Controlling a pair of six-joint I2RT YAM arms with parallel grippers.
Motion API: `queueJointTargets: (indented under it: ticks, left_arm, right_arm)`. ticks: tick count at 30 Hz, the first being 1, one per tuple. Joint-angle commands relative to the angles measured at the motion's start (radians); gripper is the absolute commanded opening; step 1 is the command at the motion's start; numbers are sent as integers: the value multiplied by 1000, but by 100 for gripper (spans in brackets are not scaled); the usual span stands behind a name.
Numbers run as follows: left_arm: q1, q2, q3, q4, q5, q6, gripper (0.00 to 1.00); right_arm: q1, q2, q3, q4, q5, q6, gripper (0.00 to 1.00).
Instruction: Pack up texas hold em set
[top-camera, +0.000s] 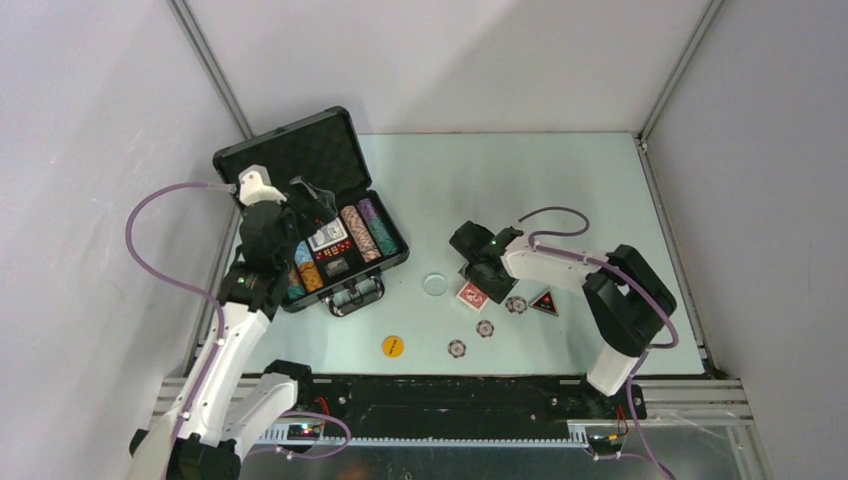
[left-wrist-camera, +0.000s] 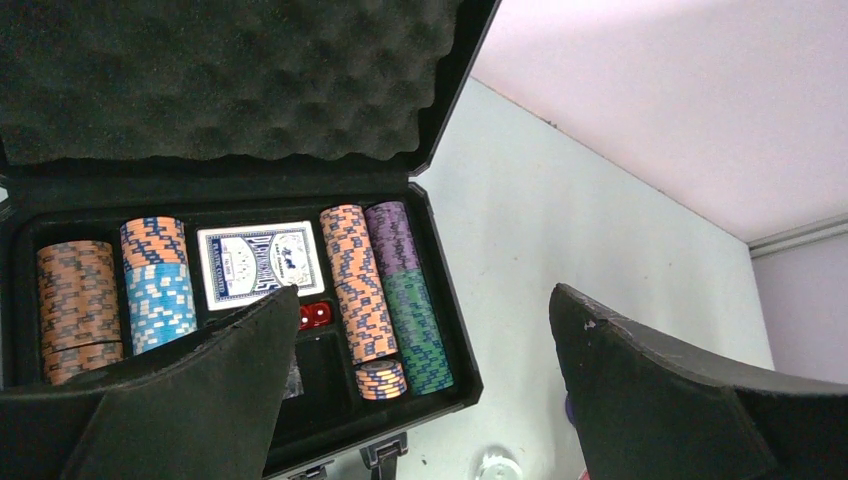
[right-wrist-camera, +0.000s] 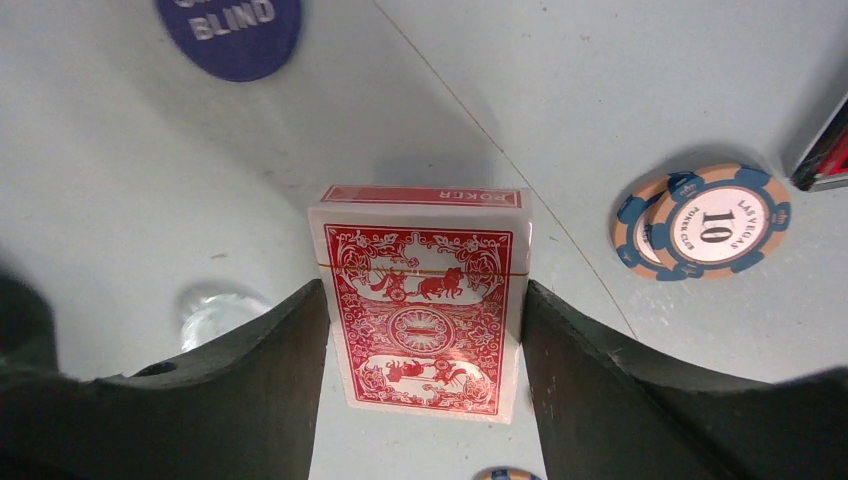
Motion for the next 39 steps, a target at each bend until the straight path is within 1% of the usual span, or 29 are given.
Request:
queueJointTargets:
  ticks: [1, 3, 6, 10, 11, 12, 17, 19, 20, 21, 24, 27, 31, 33, 35, 36, 37, 39]
  left_arm:
    - [1, -38, 37, -11, 31, -12, 100]
    - [1, -40, 55, -31, 35, -7, 100]
    - [1, -50, 81, -60, 28, 5, 100]
    - [2, -74, 105, -100, 19, 27, 100]
    - [2, -79, 113, -105, 17, 31, 100]
    - [1, -83, 118, -118, 16, 41, 100]
    - [2, -94, 154, -161, 1, 80, 100]
    - [3, -101, 166, -172, -1, 95, 100]
    - [3, -104, 175, -177, -7, 101, 100]
    - [4, -106, 179, -187, -9, 109, 100]
    - [4, -118, 205, -204, -29, 132, 100]
    - [6, -130, 221, -221, -49, 156, 100]
    - [7, -141, 240, -238, -64, 184, 100]
    - [8, -147, 244, -244, -69, 205, 100]
    - [8, -153, 242, -251, -79, 222, 100]
    - [9, -158, 243, -252, -84, 235, 100]
    - [10, -159, 244, -253, -91, 242, 100]
    - [16, -164, 250, -256, -95, 255, 100]
  right_arm:
    - [7, -142, 6, 6, 86, -63, 0]
    - [11, -189, 6, 37, 95, -125, 0]
    - [11, -242, 6, 129, 94, -231, 0]
    - [9, -301, 7, 314, 41, -521, 0]
    - [6, -306, 7, 380, -4, -563, 0]
    - [0, -314, 7, 407, -49, -633, 0]
    - [-26, -309, 11, 626, -186, -819, 0]
    - [-21, -286, 23, 691, -234, -951, 0]
    - [-19, -278, 28, 738, -264, -987, 0]
    - [-14, -261, 41, 756, -278, -1052, 0]
    - [3, -229, 83, 812, -319, -1161, 0]
    - [10, -176, 149, 805, -326, -1229, 0]
    - [10, -83, 299, 714, -416, -1283, 0]
    - [9, -25, 398, 645, -465, -1315, 0]
    - [10, 47, 564, 555, -525, -1366, 0]
    - [9, 100, 610, 526, -557, -1394, 0]
    - [10, 127, 694, 475, -569, -1412, 0]
    - [11, 193, 790, 425, -598, -1460, 0]
